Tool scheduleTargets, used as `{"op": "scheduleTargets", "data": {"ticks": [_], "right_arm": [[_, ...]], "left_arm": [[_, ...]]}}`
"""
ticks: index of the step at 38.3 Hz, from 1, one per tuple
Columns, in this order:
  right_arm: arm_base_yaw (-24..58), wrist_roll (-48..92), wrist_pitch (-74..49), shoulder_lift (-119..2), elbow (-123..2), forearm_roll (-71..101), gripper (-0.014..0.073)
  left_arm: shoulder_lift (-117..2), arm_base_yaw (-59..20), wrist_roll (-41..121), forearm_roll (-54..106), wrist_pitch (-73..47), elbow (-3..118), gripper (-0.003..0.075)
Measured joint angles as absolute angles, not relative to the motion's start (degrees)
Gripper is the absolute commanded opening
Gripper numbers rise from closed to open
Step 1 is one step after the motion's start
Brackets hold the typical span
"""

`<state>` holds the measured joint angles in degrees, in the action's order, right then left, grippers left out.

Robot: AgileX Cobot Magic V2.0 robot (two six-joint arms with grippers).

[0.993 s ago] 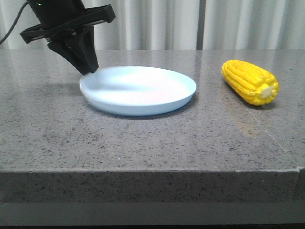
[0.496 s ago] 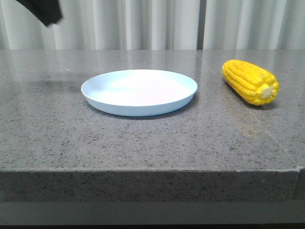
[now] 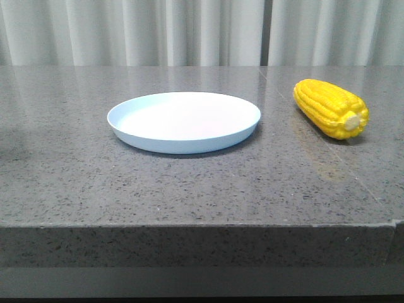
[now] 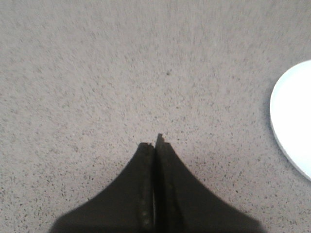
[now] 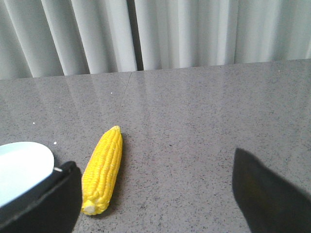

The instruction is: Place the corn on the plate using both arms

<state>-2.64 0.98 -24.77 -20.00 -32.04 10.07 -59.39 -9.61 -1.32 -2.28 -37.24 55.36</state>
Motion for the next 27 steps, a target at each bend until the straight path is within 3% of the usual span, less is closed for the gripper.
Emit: {"op": "scheduleTargets", "data": {"ticks": [8,15,27], "right_arm": [[-2.6,1.0,-24.8,-20.0,-32.0,10.1,0.0647],[-2.6,1.0,-24.8,-20.0,-32.0,10.1,0.0647],[-2.6,1.0,-24.8,-20.0,-32.0,10.1,0.0647]], "left_arm": [[-38.5,-9.6,-1.3,-2.3,-22.7,35.1,-0.002],[-23.3,-9.6,-1.3,-2.6,-18.8,26.0,-0.002],[-17.1,-9.6,-1.3,-3.9,-19.2,23.2,-0.002]]}}
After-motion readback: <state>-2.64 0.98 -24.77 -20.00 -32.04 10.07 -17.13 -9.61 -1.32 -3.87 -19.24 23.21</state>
